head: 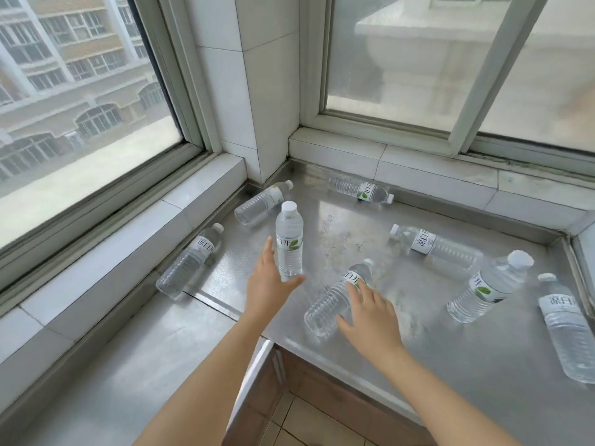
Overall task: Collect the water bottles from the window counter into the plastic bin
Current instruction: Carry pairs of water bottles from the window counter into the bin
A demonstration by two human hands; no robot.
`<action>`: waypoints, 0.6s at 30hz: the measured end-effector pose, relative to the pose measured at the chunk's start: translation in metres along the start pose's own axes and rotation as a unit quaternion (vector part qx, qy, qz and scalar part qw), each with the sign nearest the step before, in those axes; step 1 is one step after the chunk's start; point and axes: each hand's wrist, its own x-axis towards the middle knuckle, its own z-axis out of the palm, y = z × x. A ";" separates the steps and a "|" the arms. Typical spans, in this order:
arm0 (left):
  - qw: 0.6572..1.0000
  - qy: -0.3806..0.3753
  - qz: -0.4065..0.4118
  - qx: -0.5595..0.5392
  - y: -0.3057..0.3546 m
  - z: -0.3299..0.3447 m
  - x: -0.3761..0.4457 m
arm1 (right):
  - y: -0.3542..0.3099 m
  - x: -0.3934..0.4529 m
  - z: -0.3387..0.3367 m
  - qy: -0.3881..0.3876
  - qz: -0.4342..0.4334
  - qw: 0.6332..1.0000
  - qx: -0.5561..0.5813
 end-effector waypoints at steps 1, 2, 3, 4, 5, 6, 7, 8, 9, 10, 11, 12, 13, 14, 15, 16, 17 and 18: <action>0.999 -0.011 -0.016 -0.046 -0.002 0.003 0.012 | -0.001 0.010 0.003 -0.008 0.012 1.000 0.006; 0.995 -0.019 -0.031 -0.091 -0.005 0.006 0.023 | -0.001 0.021 0.007 -0.018 0.027 0.999 0.014; 0.991 -0.022 -0.043 -0.127 -0.009 0.010 0.034 | -0.002 0.031 0.011 -0.025 0.043 0.998 0.027; 0.986 -0.020 -0.054 -0.156 -0.013 0.013 0.044 | -0.002 0.040 0.014 -0.030 0.064 0.996 0.047; 0.981 -0.016 -0.063 -0.182 -0.015 0.016 0.053 | -0.002 0.048 0.018 -0.032 0.087 0.993 0.070; 0.976 -0.014 -0.070 -0.206 -0.018 0.019 0.061 | -0.002 0.056 0.022 -0.031 0.110 0.989 0.094; 0.971 -0.016 -0.075 -0.228 -0.021 0.023 0.068 | -0.002 0.062 0.025 -0.026 0.134 0.984 0.118; 0.966 -0.021 -0.078 -0.246 -0.023 0.026 0.074 | -0.002 0.067 0.030 -0.018 0.162 0.975 0.150; 0.963 -0.025 -0.076 -0.259 -0.025 0.030 0.079 | -0.001 0.071 0.035 -0.006 0.194 0.962 0.194; 0.961 -0.026 -0.071 -0.267 -0.028 0.034 0.084 | 0.000 0.075 0.039 0.004 0.229 0.941 0.250; 0.960 -0.025 -0.066 -0.270 -0.030 0.037 0.087 | 0.001 0.079 0.042 0.012 0.265 0.913 0.308; 0.960 -0.021 -0.061 -0.272 -0.032 0.040 0.090 | 0.002 0.082 0.045 0.016 0.298 0.882 0.364; 0.961 -0.013 -0.059 -0.271 -0.033 0.043 0.092 | 0.002 0.085 0.046 0.014 0.324 0.853 0.410; 0.961 -0.003 -0.059 -0.271 -0.033 0.045 0.093 | 0.002 0.087 0.047 0.015 0.339 0.830 0.442; 0.961 0.009 -0.060 -0.271 -0.031 0.046 0.095 | 0.003 0.089 0.049 0.020 0.348 0.817 0.460; 0.960 0.021 -0.062 -0.271 -0.029 0.047 0.097 | 0.003 0.091 0.050 0.028 0.352 0.809 0.471; 0.960 0.030 -0.064 -0.270 -0.027 0.047 0.098 | 0.002 0.092 0.052 0.037 0.354 0.802 0.480; 0.960 0.038 -0.068 -0.268 -0.025 0.047 0.099 | 0.001 0.093 0.054 0.043 0.357 0.794 0.490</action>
